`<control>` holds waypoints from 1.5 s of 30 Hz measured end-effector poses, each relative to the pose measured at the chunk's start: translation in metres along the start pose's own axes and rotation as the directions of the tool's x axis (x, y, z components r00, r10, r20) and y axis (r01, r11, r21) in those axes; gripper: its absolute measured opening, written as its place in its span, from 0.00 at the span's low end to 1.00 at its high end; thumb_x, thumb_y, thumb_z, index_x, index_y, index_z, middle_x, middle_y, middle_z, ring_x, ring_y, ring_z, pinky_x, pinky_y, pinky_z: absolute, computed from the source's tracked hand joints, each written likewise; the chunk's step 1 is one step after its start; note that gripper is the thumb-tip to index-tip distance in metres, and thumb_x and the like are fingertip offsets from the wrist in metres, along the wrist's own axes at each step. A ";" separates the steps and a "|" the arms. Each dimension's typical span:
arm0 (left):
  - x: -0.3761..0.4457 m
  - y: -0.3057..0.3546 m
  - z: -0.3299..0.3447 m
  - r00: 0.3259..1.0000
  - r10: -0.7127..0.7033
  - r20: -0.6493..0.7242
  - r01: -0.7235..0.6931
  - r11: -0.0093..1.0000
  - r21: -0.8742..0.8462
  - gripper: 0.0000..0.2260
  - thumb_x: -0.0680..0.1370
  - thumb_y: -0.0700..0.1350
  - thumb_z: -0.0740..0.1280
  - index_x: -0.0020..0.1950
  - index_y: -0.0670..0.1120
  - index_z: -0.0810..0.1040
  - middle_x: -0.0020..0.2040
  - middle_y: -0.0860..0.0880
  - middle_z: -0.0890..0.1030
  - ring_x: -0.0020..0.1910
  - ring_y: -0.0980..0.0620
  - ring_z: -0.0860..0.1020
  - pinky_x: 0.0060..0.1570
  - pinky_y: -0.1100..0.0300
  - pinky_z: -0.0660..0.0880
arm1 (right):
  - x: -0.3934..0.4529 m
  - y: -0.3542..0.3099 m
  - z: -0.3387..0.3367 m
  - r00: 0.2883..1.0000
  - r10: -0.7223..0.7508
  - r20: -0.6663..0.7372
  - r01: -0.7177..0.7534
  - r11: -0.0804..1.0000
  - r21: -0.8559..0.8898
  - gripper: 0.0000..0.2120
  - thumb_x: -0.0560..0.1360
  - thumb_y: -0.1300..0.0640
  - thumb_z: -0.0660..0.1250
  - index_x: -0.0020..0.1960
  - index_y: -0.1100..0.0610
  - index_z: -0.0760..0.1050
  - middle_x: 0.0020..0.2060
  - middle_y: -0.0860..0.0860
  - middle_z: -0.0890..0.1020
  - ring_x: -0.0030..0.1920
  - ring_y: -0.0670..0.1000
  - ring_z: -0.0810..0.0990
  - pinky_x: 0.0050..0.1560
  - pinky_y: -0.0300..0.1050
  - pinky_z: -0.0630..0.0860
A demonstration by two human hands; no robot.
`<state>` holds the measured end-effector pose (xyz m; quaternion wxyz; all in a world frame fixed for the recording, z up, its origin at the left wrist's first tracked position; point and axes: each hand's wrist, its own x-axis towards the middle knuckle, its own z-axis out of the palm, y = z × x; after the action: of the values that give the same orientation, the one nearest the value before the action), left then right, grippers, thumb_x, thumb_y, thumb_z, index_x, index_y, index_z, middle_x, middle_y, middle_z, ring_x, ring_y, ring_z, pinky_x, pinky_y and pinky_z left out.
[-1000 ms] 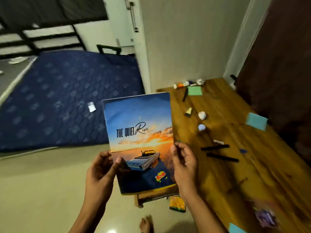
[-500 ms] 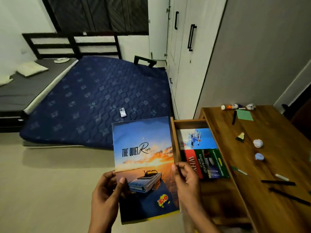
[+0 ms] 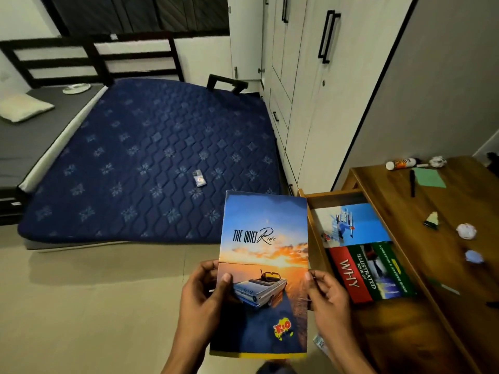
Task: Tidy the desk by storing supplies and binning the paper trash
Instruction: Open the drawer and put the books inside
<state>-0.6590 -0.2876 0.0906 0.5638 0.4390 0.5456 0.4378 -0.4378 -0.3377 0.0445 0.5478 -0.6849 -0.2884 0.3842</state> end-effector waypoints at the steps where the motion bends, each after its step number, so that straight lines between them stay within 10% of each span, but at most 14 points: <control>1: 0.015 0.002 0.003 1.000 -0.004 0.018 0.004 1.000 0.013 0.08 0.80 0.38 0.69 0.59 0.42 0.78 0.50 0.41 0.87 0.50 0.38 0.86 0.51 0.37 0.83 | 0.012 0.000 0.004 1.000 0.015 -0.013 -0.015 1.000 0.011 0.02 0.79 0.54 0.69 0.49 0.50 0.81 0.43 0.43 0.87 0.48 0.49 0.85 0.54 0.55 0.81; 14: 0.224 0.059 0.094 0.924 -0.022 0.382 -0.136 0.914 0.382 0.06 0.80 0.38 0.69 0.56 0.46 0.81 0.47 0.45 0.88 0.43 0.44 0.86 0.43 0.49 0.84 | 0.148 -0.012 0.022 0.927 0.300 -0.224 -0.243 0.937 0.251 0.04 0.77 0.55 0.71 0.48 0.55 0.82 0.39 0.53 0.85 0.43 0.53 0.84 0.33 0.41 0.81; 20: 0.285 0.065 0.175 0.799 -0.098 0.594 -0.305 0.784 0.540 0.03 0.79 0.48 0.72 0.50 0.52 0.86 0.40 0.52 0.88 0.39 0.53 0.87 0.39 0.56 0.84 | 0.180 0.001 -0.005 0.819 0.418 -0.393 -0.312 0.899 0.306 0.05 0.76 0.50 0.74 0.46 0.51 0.85 0.39 0.49 0.87 0.46 0.55 0.86 0.51 0.61 0.83; 25: 0.338 0.052 0.246 0.657 -0.149 0.739 -0.503 0.644 0.577 0.01 0.78 0.54 0.73 0.46 0.60 0.84 0.34 0.61 0.85 0.35 0.66 0.83 0.35 0.66 0.77 | 0.202 0.006 -0.017 0.661 0.492 -0.567 -0.320 0.867 0.381 0.05 0.75 0.53 0.75 0.41 0.51 0.84 0.33 0.46 0.85 0.42 0.51 0.84 0.43 0.43 0.78; 31: 0.407 0.004 0.323 0.397 -0.233 0.888 -0.737 0.496 0.460 0.05 0.77 0.52 0.72 0.43 0.54 0.84 0.29 0.56 0.79 0.29 0.63 0.77 0.30 0.65 0.73 | 0.228 0.044 -0.008 0.444 0.610 -0.656 -0.376 0.792 0.481 0.08 0.67 0.44 0.80 0.44 0.42 0.86 0.43 0.46 0.88 0.50 0.51 0.86 0.57 0.57 0.81; 34: 0.420 -0.017 0.351 0.272 -0.306 0.913 -0.783 0.481 0.394 0.06 0.74 0.50 0.69 0.42 0.49 0.81 0.34 0.50 0.83 0.34 0.51 0.82 0.36 0.56 0.77 | 0.234 0.054 0.000 0.337 0.700 -0.629 -0.352 0.714 0.606 0.04 0.73 0.55 0.77 0.44 0.45 0.86 0.44 0.51 0.88 0.50 0.58 0.86 0.57 0.65 0.81; 41: 0.436 -0.060 0.394 0.114 -0.494 0.862 -0.882 0.348 0.316 0.08 0.79 0.48 0.67 0.54 0.47 0.82 0.50 0.42 0.86 0.51 0.39 0.84 0.48 0.51 0.80 | 0.257 0.048 -0.008 0.242 0.638 -0.731 -0.398 0.752 0.525 0.14 0.77 0.65 0.72 0.38 0.47 0.83 0.38 0.44 0.85 0.43 0.47 0.83 0.51 0.45 0.79; 45: 0.426 -0.060 0.415 0.104 -0.516 0.850 -0.929 0.256 0.268 0.09 0.80 0.40 0.67 0.58 0.38 0.81 0.54 0.35 0.84 0.56 0.35 0.82 0.52 0.49 0.76 | 0.277 0.063 -0.026 0.260 0.577 -0.775 -0.485 0.772 0.411 0.06 0.78 0.60 0.71 0.52 0.55 0.85 0.47 0.47 0.85 0.47 0.46 0.80 0.54 0.41 0.75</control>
<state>-0.2337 0.1057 -0.0577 0.2690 0.9260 0.0571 -0.2585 -0.2680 -0.1404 -0.0724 0.4827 -0.8098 0.2963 0.1532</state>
